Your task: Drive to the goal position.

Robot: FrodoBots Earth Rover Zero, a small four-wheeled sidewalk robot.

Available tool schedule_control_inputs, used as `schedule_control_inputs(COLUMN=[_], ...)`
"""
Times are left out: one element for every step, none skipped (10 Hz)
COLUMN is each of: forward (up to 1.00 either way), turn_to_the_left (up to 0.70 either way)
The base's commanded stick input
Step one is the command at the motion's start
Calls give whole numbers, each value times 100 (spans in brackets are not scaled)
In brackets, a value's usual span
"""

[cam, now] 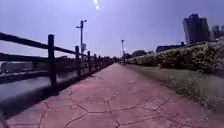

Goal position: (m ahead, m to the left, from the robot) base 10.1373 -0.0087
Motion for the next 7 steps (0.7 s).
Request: schedule_control_inputs(forward=[100,100,100,100,100,100,100], turn_to_the_left=[1,1,1,1,1,1,1])
